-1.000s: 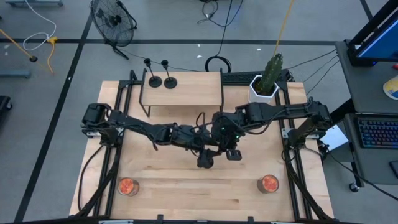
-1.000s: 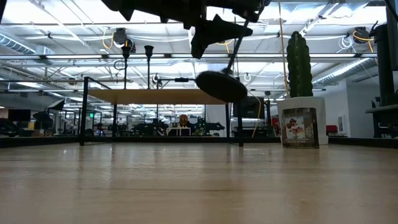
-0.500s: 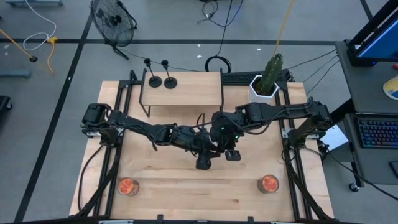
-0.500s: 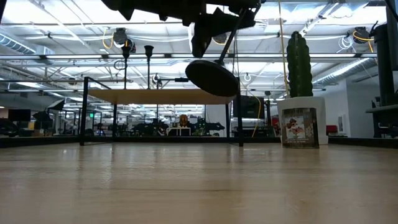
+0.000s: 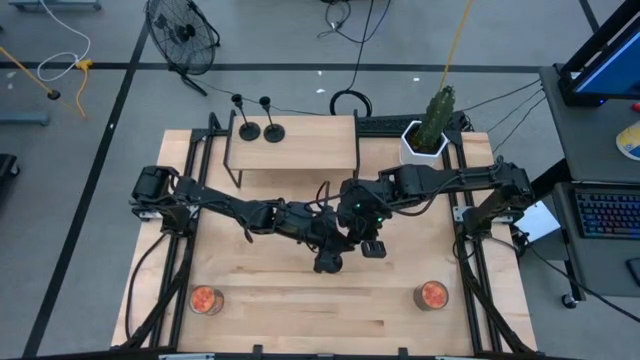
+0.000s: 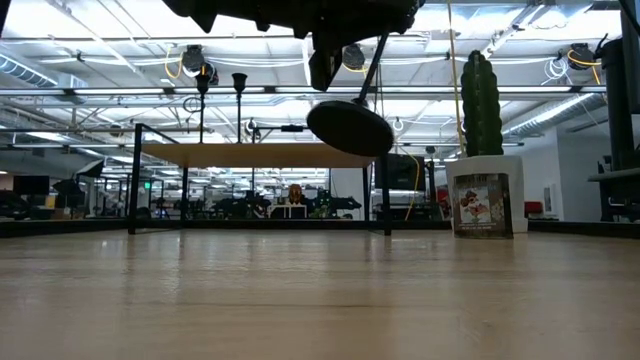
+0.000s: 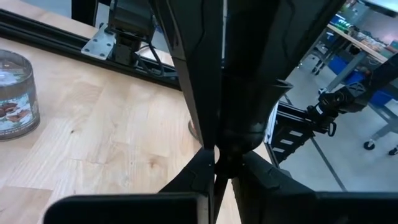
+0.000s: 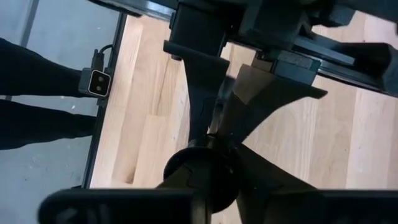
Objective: Pick & Place candle stick holders
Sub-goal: Put the black candle holder on the shelf
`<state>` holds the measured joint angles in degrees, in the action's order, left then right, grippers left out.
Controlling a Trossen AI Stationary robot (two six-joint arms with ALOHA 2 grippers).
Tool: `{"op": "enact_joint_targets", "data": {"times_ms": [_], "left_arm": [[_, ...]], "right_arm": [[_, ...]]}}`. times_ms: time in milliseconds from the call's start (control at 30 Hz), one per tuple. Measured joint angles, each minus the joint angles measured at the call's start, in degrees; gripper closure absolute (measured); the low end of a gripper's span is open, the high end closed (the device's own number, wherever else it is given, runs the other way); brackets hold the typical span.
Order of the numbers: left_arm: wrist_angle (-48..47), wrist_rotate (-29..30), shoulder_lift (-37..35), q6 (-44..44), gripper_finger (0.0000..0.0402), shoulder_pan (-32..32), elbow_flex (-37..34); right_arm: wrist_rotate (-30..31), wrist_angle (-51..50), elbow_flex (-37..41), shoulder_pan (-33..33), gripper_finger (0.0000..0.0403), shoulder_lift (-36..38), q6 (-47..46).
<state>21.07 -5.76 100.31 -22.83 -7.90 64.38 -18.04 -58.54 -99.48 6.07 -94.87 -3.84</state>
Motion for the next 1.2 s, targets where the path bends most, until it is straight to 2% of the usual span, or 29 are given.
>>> {"op": "enact_joint_targets", "data": {"times_ms": [167, 567, 933, 1067, 1200], "left_arm": [[0.01, -0.26, 0.00, 0.31, 0.0368, 0.00, -0.01], [-0.53, -0.09, 0.00, 0.20, 0.0368, 0.06, 0.02], [-3.69, 2.28, -0.09, 0.32, 0.0368, 0.09, -0.05], [-5.59, 4.38, -0.02, -0.40, 0.0368, 0.27, -0.05], [-6.18, 4.87, -0.02, -1.37, 0.0368, 0.11, -0.07]], "right_arm": [[-0.02, 0.00, 0.00, 0.00, 0.0332, 0.00, -1.41], [-0.08, -1.14, 0.00, 0.02, 0.0317, 0.76, -1.46], [-0.76, -3.80, 0.07, 0.32, 0.0273, 4.27, -2.60], [-0.92, -5.33, 0.00, 0.55, 0.0272, 6.40, -2.95], [2.23, -7.31, 0.00, 0.95, 0.0285, 8.37, -2.97]]}}
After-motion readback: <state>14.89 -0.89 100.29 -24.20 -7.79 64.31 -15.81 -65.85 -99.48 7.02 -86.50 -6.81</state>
